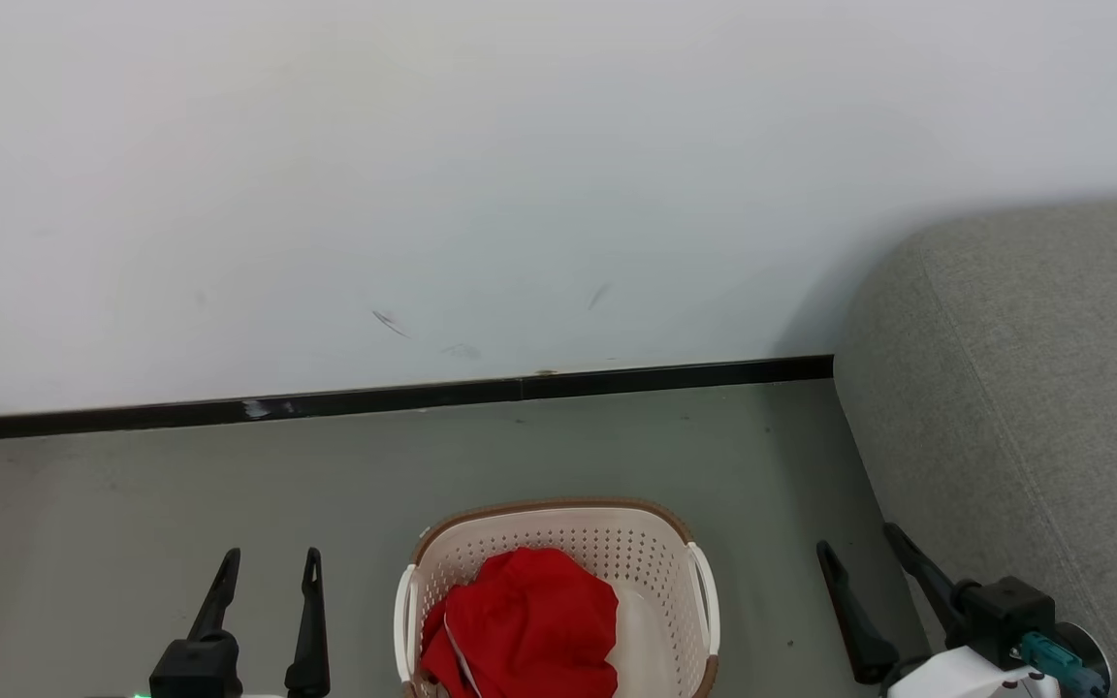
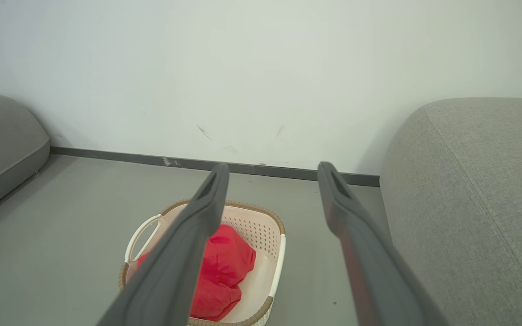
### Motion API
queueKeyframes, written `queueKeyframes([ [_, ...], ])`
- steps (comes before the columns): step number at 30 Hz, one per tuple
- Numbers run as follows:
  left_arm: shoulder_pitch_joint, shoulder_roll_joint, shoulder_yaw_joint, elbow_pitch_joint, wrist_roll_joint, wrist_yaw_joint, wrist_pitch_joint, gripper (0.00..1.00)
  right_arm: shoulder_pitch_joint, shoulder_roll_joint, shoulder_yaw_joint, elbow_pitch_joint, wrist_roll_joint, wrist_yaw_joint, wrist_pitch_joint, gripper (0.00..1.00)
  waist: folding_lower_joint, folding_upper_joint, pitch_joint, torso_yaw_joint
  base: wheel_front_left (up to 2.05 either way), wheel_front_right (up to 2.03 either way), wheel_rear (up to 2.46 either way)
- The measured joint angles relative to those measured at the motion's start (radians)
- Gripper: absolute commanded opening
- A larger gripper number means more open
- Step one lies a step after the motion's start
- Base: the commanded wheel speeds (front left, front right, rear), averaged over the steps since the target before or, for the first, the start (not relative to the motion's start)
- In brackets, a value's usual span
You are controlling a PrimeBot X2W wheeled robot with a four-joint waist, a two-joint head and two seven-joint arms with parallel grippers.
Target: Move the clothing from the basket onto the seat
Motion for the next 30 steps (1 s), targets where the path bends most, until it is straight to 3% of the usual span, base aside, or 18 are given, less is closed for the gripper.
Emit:
queueKeyframes([
  [16,0.0,-0.001,0.008,0.012,0.0,-0.002,0.0,1.0,0.005,0.0,0.004,-0.008,0.011,0.0,0.0,1.0,-0.0001,0.0,0.017,-0.003,0.0,0.0,0.0],
  [30,-0.016,0.016,-0.042,0.096,0.047,-0.036,0.0,1.0,0.034,0.0,-0.02,-0.048,0.011,0.0,0.0,1.0,-0.0002,0.0,0.057,-0.015,0.0,0.0,0.0],
])
